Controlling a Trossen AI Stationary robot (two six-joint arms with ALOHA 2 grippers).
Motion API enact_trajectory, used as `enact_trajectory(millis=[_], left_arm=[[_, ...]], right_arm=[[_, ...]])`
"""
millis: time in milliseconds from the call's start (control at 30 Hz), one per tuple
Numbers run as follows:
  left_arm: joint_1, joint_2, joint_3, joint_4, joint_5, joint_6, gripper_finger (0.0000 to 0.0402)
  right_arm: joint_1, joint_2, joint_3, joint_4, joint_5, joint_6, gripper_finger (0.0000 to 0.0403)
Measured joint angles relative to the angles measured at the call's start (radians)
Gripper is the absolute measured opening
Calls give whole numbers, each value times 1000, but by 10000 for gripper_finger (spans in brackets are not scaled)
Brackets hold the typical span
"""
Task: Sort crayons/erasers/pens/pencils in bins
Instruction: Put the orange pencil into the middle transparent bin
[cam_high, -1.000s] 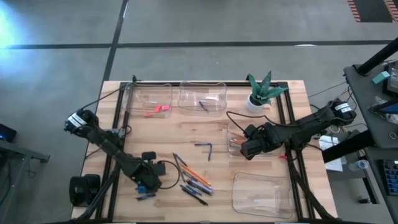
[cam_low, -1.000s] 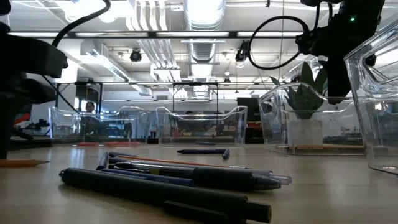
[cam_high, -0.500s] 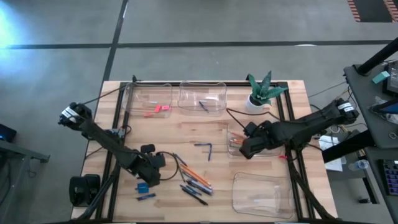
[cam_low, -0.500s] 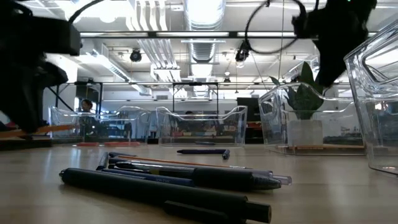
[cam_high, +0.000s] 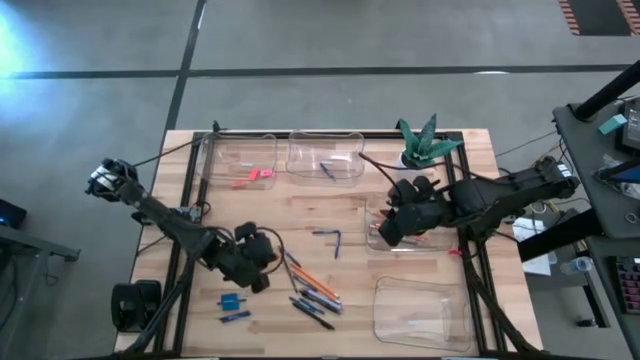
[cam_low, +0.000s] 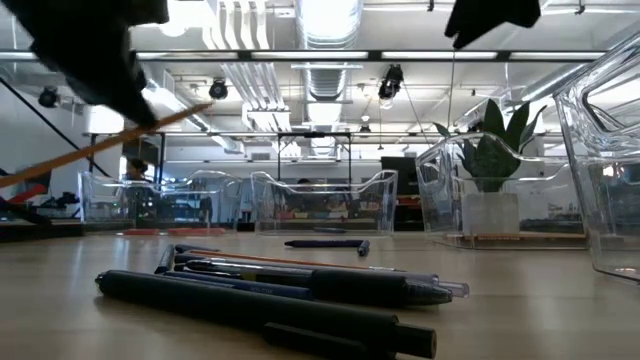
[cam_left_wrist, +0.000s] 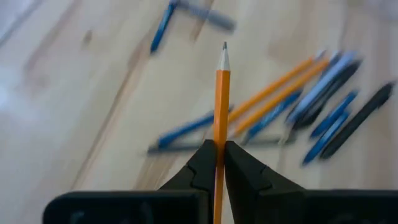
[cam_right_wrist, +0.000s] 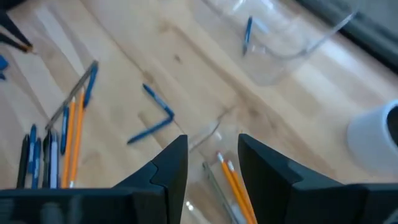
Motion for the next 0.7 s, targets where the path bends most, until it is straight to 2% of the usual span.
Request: enact_trajectory(millis=[433, 700], left_arm=[[83, -57, 14, 515, -132, 323, 8], [125, -58, 14, 878, -185, 547, 8]], right_arm=[[0, 7, 77, 124, 58, -189, 133], [0, 7, 117, 313, 41, -299, 153]])
